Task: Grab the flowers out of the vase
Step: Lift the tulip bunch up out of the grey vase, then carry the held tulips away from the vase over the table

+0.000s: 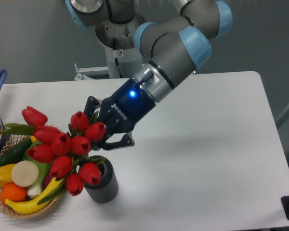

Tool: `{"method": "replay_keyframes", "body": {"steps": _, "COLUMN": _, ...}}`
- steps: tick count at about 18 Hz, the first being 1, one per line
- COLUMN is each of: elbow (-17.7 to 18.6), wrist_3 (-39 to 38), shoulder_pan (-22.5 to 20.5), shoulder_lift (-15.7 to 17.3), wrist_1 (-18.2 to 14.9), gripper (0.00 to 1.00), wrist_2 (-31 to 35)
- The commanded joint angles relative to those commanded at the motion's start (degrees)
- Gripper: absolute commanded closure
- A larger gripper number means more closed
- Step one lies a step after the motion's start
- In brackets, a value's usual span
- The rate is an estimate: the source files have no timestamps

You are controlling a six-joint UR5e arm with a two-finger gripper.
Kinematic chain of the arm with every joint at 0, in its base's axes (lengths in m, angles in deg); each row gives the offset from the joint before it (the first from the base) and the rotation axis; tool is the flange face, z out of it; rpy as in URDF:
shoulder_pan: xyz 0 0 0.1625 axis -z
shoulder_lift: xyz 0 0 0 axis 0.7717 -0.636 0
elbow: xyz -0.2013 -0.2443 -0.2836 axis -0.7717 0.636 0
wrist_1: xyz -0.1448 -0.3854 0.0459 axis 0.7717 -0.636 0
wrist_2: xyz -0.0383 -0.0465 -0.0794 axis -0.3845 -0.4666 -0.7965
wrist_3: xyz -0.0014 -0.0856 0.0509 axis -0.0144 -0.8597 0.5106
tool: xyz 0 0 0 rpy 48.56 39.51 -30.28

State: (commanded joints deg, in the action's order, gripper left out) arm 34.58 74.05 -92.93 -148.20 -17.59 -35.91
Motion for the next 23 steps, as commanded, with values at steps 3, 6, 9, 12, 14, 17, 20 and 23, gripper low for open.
{"method": "replay_keyframes", "body": {"steps": 3, "elbow": -1.5, "wrist_3": -2.2, "shoulder_pan": -1.3, "shoulder_lift": 0.1, "wrist_1": 0.0, "gripper": 0.75, "wrist_2": 0.0}}
{"method": "replay_keyframes", "body": {"steps": 6, "elbow": -1.2, "wrist_3": -2.6, "shoulder_pan": -3.9, "shoulder_lift": 0.0, "wrist_1": 0.0, "gripper": 0.75, "wrist_2": 0.0}}
{"method": "replay_keyframes", "body": {"steps": 9, "elbow": -0.7, "wrist_3": -2.6, "shoulder_pan": -8.1, "shoulder_lift": 0.0, "wrist_1": 0.0, "gripper": 0.75, "wrist_2": 0.2}}
{"method": "replay_keyframes", "body": {"steps": 12, "elbow": 0.0, "wrist_3": -1.8, "shoulder_pan": -12.6, "shoulder_lift": 0.0, "wrist_1": 0.1, "gripper": 0.75, "wrist_2": 0.3}}
{"method": "replay_keyframes", "body": {"steps": 14, "elbow": 0.0, "wrist_3": -0.8, "shoulder_pan": -14.5, "shoulder_lift": -0.3, "wrist_1": 0.3, "gripper": 0.75, "wrist_2": 0.1}}
{"method": "replay_keyframes", "body": {"steps": 17, "elbow": 0.8, "wrist_3": 2.9, "shoulder_pan": -16.8, "shoulder_lift": -0.8, "wrist_1": 0.4, "gripper": 0.75, "wrist_2": 0.3}}
{"method": "replay_keyframes", "body": {"steps": 20, "elbow": 2.3, "wrist_3": 6.0, "shoulder_pan": -18.0, "shoulder_lift": -0.8, "wrist_1": 0.4, "gripper": 0.75, "wrist_2": 0.3}}
{"method": "replay_keyframes", "body": {"steps": 23, "elbow": 3.8, "wrist_3": 7.5, "shoulder_pan": -17.8, "shoulder_lift": -0.6, "wrist_1": 0.4, "gripper": 0.75, "wrist_2": 0.3}}
